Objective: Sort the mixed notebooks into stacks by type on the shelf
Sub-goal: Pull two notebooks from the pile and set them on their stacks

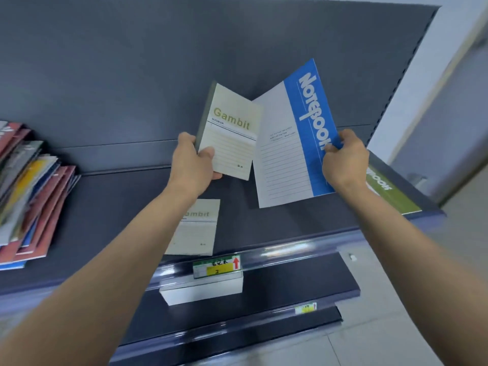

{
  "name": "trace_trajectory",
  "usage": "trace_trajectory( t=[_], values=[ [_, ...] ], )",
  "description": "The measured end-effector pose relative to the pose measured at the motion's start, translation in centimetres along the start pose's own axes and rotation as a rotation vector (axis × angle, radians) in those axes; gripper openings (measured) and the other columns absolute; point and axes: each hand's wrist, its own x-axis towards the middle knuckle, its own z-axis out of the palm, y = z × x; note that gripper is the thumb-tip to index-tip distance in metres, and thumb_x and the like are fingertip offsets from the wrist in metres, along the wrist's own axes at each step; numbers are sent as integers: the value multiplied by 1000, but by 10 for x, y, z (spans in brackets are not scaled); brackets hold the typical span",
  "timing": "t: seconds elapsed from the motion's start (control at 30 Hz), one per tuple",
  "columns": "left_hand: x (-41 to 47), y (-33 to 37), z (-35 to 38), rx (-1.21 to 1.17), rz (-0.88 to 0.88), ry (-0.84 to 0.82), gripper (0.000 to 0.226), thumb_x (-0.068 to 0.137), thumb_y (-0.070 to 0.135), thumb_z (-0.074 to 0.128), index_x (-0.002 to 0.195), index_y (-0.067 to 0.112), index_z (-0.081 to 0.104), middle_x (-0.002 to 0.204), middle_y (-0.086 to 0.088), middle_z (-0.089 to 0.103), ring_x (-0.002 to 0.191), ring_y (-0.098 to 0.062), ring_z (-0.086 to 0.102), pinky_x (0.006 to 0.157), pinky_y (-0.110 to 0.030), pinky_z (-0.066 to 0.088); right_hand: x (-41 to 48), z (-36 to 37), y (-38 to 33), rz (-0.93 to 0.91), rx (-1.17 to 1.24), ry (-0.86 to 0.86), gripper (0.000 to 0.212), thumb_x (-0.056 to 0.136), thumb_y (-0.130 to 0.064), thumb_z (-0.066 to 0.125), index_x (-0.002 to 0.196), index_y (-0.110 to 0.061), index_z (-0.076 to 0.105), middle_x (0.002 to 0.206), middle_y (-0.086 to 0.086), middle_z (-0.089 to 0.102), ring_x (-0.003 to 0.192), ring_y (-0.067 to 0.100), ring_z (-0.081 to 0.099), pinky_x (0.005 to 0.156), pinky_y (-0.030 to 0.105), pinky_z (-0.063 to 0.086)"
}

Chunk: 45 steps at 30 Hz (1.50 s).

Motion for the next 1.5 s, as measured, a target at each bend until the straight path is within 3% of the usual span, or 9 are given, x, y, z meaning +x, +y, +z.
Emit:
trace_trajectory(
  t=[0.27, 0.47, 0.6, 0.73, 1.07, 1.23, 1.37, 1.4, 1.5],
  values=[
    [7, 20, 121, 39, 17, -164, 8, 100, 14, 39, 107, 11, 38, 112, 0, 56, 73, -17, 66, 54, -15, 53, 50, -71, 89, 184, -86, 62, 19, 93, -9, 42, 110, -8, 51, 94, 6, 54, 85, 30, 55, 75, 51, 53],
    [10, 15, 125, 40, 6, -174, 17, 100, 16, 39, 115, 9, 39, 113, 0, 56, 70, -13, 65, 65, -22, 56, 56, -75, 104, 195, -118, 49, 21, 93, -8, 41, 111, -3, 51, 94, 4, 51, 82, 27, 52, 74, 48, 54],
    [12, 14, 131, 55, 2, -177, 11, 100, 16, 38, 110, 12, 38, 110, 0, 57, 70, -12, 64, 64, -21, 54, 70, -75, 122, 221, -148, 13, 24, 94, -11, 42, 117, -8, 50, 110, 10, 59, 85, 25, 53, 76, 46, 54],
    [8, 13, 152, 71, -37, -108, 10, 101, 16, 38, 110, 13, 36, 109, 0, 57, 75, -14, 64, 47, -10, 45, 97, -72, 152, 209, -204, -86, 27, 93, -10, 43, 119, -6, 50, 113, 16, 60, 92, 32, 58, 79, 50, 53],
    [-26, -5, 202, 104, -183, 65, 11, 100, 16, 40, 109, 11, 36, 105, -1, 55, 64, -12, 60, 50, -16, 43, 143, -60, 224, 137, -394, -320, 25, 92, -9, 48, 113, 3, 51, 114, 24, 59, 100, 39, 56, 65, 32, 36],
    [-36, -9, 208, 97, -218, 125, 21, 100, 14, 41, 119, 7, 37, 109, -2, 53, 72, -17, 61, 52, -16, 49, 147, -60, 243, 124, -495, -376, 16, 89, -8, 53, 99, 4, 52, 106, 24, 60, 97, 40, 57, 65, 32, 37],
    [-39, -10, 209, 108, -222, 144, 13, 99, 13, 41, 110, 9, 36, 111, -4, 53, 78, -21, 62, 53, -19, 50, 148, -62, 246, 90, -612, -421, 10, 87, -7, 55, 89, 0, 49, 102, 23, 62, 88, 38, 57, 59, 30, 36],
    [-40, -10, 209, 113, -223, 148, 11, 99, 13, 41, 109, 10, 36, 110, -4, 53, 81, -22, 62, 50, -17, 51, 147, -62, 244, 75, -671, -429, 12, 86, -8, 55, 93, 1, 52, 105, 23, 61, 90, 37, 56, 60, 30, 39],
    [-41, -10, 205, 128, -224, 155, 10, 99, 13, 41, 107, 10, 35, 109, -3, 52, 83, -24, 62, 43, -9, 47, 145, -58, 230, -34, -854, -369, 31, 86, -14, 55, 112, 1, 51, 117, 20, 54, 110, 35, 50, 86, 37, 41]
  ],
)
